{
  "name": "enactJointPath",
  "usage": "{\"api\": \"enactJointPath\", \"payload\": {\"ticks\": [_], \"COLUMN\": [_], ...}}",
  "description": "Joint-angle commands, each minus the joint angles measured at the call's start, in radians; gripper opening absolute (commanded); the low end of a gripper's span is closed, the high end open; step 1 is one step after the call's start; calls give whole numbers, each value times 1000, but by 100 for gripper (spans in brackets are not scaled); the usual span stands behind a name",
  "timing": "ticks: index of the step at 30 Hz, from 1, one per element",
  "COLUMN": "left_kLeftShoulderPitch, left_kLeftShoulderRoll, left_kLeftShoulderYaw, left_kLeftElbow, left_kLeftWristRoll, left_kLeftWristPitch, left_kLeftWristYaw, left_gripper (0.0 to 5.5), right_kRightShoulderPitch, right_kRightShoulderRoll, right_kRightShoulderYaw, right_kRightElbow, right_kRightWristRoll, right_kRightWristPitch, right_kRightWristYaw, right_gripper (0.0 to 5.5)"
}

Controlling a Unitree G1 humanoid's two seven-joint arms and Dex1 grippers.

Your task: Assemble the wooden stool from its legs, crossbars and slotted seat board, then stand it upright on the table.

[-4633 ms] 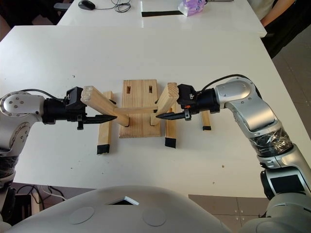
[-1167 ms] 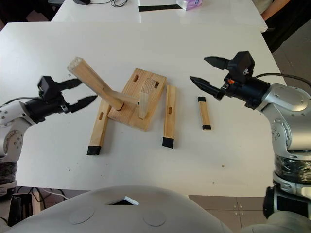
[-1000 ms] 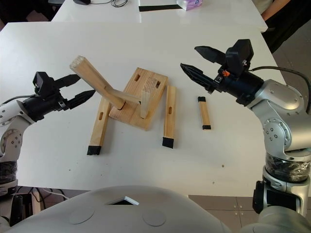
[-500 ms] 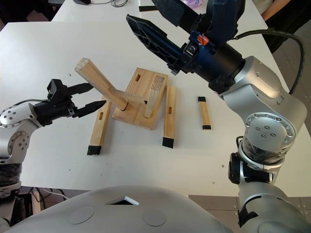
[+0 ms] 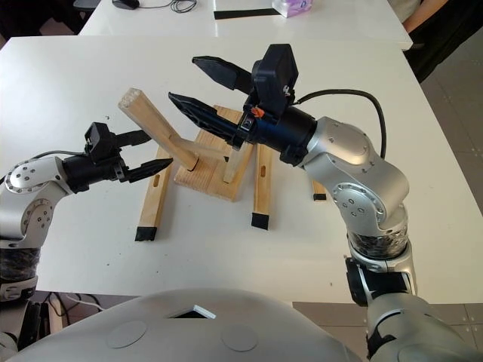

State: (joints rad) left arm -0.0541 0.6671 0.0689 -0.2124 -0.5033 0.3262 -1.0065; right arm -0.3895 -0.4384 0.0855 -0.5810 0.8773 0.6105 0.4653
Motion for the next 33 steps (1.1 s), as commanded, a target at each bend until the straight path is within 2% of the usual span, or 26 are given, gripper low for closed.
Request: {"api": "enactJointPath", "payload": {"ticks": [1,5,8,10,12,15,18,25,28,33], "left_kLeftShoulderPitch": [18,57,124,169,194,197,199,207,192,182], "left_kLeftShoulderRoll": [3,18,54,76,82,42,8,22,22,18], "left_kLeftShoulderYaw": [-8,13,21,6,-21,-58,-92,-147,-148,-146], "left_kLeftElbow": [-1,-11,-35,-39,-20,15,16,75,93,120], "left_kLeftWristRoll": [21,17,19,52,108,180,216,318,326,340], "left_kLeftWristPitch": [-19,-24,-27,-45,-78,-107,-120,-210,-217,-213], "left_kLeftWristYaw": [-3,-8,-42,-56,-43,20,61,66,64,83], "left_gripper": [375,375,375,375,375,375,375,375,375,375], "right_kRightShoulderPitch": [-112,-194,-125,-32,69,185,242,297,347,380], "right_kRightShoulderRoll": [13,-25,-88,-113,-127,-128,-113,-97,-101,-111], "right_kRightShoulderYaw": [-171,-363,-402,-374,-329,-208,-100,70,113,95], "right_kRightElbow": [29,143,238,265,262,240,220,317,355,427], "right_kRightWristRoll": [148,210,106,24,-49,-176,-276,-480,-543,-608], "right_kRightWristPitch": [27,-7,-18,-24,-37,-54,-78,-173,-211,-272], "right_kRightWristYaw": [-96,-171,-153,-123,-84,-50,-28,49,78,106], "right_gripper": [309,309,309,309,340,369,369,369,369,369]}}
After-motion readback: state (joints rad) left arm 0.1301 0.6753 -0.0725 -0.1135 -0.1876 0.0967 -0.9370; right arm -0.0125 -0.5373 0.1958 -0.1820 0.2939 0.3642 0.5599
